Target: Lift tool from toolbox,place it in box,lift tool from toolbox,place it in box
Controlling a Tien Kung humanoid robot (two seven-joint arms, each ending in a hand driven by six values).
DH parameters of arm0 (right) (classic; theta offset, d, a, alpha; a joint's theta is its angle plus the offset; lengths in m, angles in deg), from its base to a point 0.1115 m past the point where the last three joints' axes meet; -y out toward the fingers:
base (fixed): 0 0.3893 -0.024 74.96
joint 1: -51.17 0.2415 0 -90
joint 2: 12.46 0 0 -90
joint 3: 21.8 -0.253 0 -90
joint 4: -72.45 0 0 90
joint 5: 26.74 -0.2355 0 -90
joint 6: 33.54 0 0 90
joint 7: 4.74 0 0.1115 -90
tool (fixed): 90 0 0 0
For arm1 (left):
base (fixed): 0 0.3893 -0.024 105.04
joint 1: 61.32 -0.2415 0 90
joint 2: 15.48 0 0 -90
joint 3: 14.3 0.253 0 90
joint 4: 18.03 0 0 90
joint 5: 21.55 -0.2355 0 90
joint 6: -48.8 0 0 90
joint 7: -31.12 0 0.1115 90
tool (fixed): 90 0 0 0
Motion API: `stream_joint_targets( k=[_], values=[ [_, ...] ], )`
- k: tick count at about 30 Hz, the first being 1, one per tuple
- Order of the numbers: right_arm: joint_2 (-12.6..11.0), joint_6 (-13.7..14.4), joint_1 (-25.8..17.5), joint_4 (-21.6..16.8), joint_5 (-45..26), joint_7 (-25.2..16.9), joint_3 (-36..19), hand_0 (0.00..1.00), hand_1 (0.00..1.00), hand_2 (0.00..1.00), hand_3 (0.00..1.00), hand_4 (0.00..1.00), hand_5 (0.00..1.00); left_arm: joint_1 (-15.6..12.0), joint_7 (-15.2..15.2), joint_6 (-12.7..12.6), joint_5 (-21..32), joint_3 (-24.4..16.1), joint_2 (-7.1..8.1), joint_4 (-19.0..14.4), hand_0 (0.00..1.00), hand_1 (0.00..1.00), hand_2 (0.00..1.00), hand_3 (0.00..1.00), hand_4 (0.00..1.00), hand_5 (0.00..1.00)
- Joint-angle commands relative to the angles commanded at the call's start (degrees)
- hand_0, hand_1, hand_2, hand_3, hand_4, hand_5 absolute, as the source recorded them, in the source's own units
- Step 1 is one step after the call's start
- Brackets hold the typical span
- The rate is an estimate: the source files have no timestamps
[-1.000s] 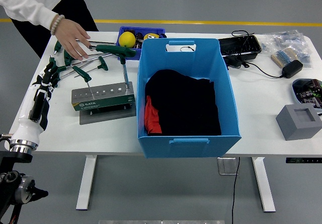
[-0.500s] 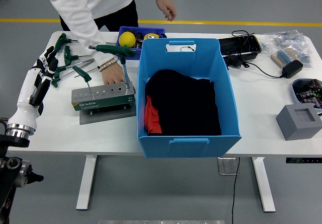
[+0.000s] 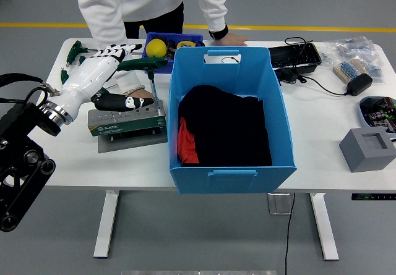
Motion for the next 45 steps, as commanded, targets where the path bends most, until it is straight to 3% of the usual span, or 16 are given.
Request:
stream_joint_targets(
  k=[6, 7, 12, 13, 18, 19, 21, 24, 25, 30, 31, 36, 37, 42, 43, 45],
  values=[
    [-0.24, -0.17, 0.15, 0.01, 1.02, 0.40, -0.41, 0.631, 0.607, 0.684, 0.550, 0.776, 0.668, 6.92, 4.51, -0.46, -2.10, 5.58, -0.89, 6.06, 0.998, 0.998, 0.998, 0.998, 0.998, 0.432],
    [-0.26, -0.17, 0.15, 0.01, 0.97, 0.39, -0.40, 0.632, 0.607, 0.684, 0.551, 0.777, 0.669, 7.74, 5.49, -0.56, -2.24, 6.05, -1.02, 6.91, 0.998, 0.998, 0.998, 0.998, 0.998, 0.482],
    [-0.39, -0.18, 0.27, -0.02, 1.56, 0.63, -0.80, 0.632, 0.607, 0.684, 0.551, 0.777, 0.669, 11.51, 9.92, -1.93, -1.78, 8.35, -1.78, 11.06, 0.998, 0.998, 0.998, 0.998, 0.998, 0.482],
    [-0.39, -0.18, 0.30, -0.03, 1.78, 0.71, -0.90, 0.632, 0.608, 0.684, 0.551, 0.777, 0.670, 11.97, 10.28, -2.11, -1.40, 8.63, -1.87, 11.68, 0.880, 0.926, 0.921, 0.956, 0.998, 0.553],
    [-0.56, -0.32, 0.54, -0.08, 2.77, 1.08, -1.29, 0.632, 0.608, 0.684, 0.551, 0.777, 0.670, 15.24, 11.89, -0.78, 0.20, 10.50, -2.37, 15.79, 0.880, 0.926, 0.921, 0.956, 0.998, 0.553],
    [-0.59, -0.35, 0.57, -0.08, 2.77, 1.10, -1.30, 0.631, 0.608, 0.685, 0.551, 0.777, 0.670, 15.71, 11.89, -0.40, 0.43, 10.91, -2.39, 16.28, 0.832, 0.874, 0.859, 0.880, 0.998, 0.589],
    [-0.70, -0.44, 0.68, -0.06, 2.82, 1.11, -1.33, 0.631, 0.608, 0.685, 0.551, 0.777, 0.670, 16.88, 11.65, 0.29, 1.01, 12.15, -2.50, 17.45, 0.832, 0.874, 0.859, 0.880, 0.998, 0.589],
    [-0.83, -0.53, 1.01, 0.05, 3.31, 1.21, -1.67, 0.631, 0.608, 0.685, 0.551, 0.777, 0.670, 17.70, 11.76, 1.54, 2.61, 12.59, -3.04, 18.91, 0.832, 0.874, 0.859, 0.880, 0.998, 0.589],
    [-0.86, -0.56, 1.15, 0.10, 3.39, 1.22, -1.76, 0.631, 0.610, 0.685, 0.551, 0.777, 0.671, 17.89, 11.97, 2.04, 3.27, 12.43, -3.34, 19.49, 0.810, 0.840, 0.777, 0.755, 0.998, 0.679],
    [-1.07, -0.65, 1.67, 0.27, 3.32, 1.15, -1.89, 0.631, 0.610, 0.685, 0.551, 0.777, 0.671, 19.15, 12.90, 3.57, 4.37, 12.60, -4.30, 21.65, 0.810, 0.840, 0.777, 0.755, 0.998, 0.679],
    [-1.13, -0.65, 1.75, 0.29, 3.32, 1.13, -1.92, 0.632, 0.609, 0.684, 0.551, 0.777, 0.671, 19.36, 12.98, 3.53, 4.57, 12.73, -4.37, 21.90, 0.720, 0.706, 0.659, 0.678, 0.998, 0.747],
    [-1.38, -0.71, 2.20, 0.31, 3.46, 1.12, -1.92, 0.632, 0.609, 0.684, 0.551, 0.777, 0.671, 20.64, 13.09, 2.96, 5.06, 14.03, -4.70, 23.13, 0.720, 0.706, 0.659, 0.678, 0.998, 0.747],
    [-1.41, -0.72, 2.27, 0.30, 3.50, 1.13, -1.91, 0.633, 0.609, 0.684, 0.551, 0.777, 0.671, 20.88, 13.07, 2.83, 4.95, 14.34, -4.77, 23.40, 0.602, 0.577, 0.554, 0.617, 0.998, 0.783],
    [-1.50, -0.68, 2.50, 0.30, 3.83, 1.19, -2.07, 0.633, 0.609, 0.684, 0.551, 0.777, 0.671, 21.96, 13.38, 3.16, 4.59, 15.36, -5.26, 25.28, 0.602, 0.577, 0.554, 0.617, 0.998, 0.783],
    [-1.51, -0.67, 2.55, 0.29, 3.98, 1.23, -2.17, 0.634, 0.608, 0.684, 0.551, 0.778, 0.672, 22.19, 13.57, 3.49, 4.55, 15.52, -5.36, 25.72, 0.513, 0.467, 0.450, 0.533, 0.998, 0.820],
    [-1.53, -0.67, 2.62, 0.29, 4.26, 1.31, -2.33, 0.634, 0.608, 0.684, 0.551, 0.778, 0.672, 22.54, 14.09, 4.27, 4.69, 15.83, -5.44, 26.40, 0.513, 0.467, 0.450, 0.533, 0.998, 0.820]
  ],
)
